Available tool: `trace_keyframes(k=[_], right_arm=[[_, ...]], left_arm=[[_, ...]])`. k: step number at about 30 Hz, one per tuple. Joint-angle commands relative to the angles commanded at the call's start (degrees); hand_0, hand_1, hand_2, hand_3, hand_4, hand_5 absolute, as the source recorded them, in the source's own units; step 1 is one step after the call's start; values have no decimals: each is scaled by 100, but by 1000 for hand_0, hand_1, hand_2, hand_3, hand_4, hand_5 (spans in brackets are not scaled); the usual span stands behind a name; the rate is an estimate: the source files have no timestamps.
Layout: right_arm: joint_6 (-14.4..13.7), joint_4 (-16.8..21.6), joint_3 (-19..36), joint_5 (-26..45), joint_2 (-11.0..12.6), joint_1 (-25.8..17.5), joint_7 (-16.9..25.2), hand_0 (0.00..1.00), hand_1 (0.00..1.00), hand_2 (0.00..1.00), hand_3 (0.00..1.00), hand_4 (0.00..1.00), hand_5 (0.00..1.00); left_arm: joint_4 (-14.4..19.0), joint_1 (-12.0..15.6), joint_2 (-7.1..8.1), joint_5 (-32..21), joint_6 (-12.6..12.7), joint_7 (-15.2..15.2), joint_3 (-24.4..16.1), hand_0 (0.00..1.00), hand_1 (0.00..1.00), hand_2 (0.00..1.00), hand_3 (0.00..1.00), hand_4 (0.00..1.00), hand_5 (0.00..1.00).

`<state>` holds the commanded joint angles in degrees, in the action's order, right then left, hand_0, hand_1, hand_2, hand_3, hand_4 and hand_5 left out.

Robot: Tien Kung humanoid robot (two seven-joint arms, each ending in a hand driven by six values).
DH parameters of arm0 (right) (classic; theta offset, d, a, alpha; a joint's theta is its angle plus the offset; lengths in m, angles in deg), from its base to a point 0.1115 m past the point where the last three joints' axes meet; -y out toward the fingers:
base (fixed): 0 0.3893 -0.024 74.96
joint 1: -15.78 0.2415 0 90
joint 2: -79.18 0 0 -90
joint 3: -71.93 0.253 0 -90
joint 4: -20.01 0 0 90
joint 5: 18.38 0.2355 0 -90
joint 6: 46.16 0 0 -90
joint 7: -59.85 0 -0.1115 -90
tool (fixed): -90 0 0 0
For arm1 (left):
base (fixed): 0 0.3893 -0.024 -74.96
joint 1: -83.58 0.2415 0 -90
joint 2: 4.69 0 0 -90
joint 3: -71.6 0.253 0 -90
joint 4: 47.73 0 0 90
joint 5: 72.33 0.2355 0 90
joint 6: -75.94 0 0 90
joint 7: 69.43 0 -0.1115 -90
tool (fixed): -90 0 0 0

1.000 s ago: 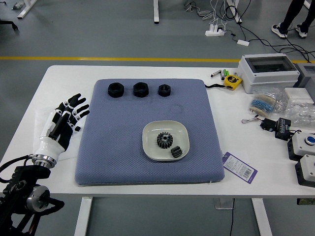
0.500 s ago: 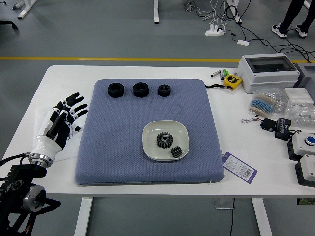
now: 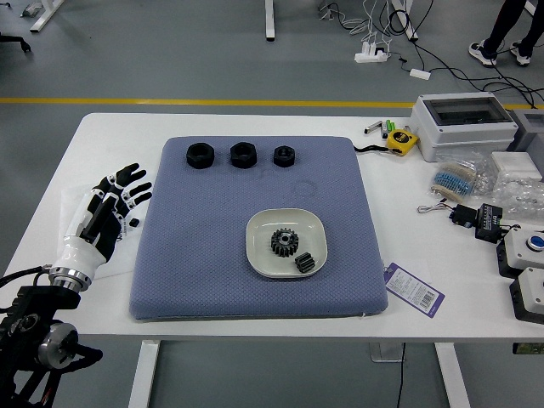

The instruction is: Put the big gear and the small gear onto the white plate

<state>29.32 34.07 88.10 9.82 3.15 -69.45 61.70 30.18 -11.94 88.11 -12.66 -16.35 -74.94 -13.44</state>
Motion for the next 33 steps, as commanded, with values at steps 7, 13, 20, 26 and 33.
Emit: trace_keyframes(k=[7,13,20,26,33], right_arm=[[9,1,-9,12,-1,-10,0,636,631,723,585,841,705],[31,1,-53,89,1,7,19,636,632,723,585,841,705],[38,-1,-62,105,5,22,22,637,632,722,585,841,705],[47,-2,-74,121,10,36,25,636,632,723,586,841,706],[52,-3,-78,128,11,49,24,636,632,723,586,841,706]], left_arm=[[13,7,15,214,44,-83,-30,760,769,832,767,918,617],[-23,-9,7,217,95,-149,-14,848,861,922,810,917,616],[-57,-16,10,185,179,-196,-17,944,950,998,867,927,670],[-85,-24,8,183,212,-212,-17,955,964,998,882,928,678],[-97,-40,3,180,220,-219,-35,955,964,998,882,928,678]])
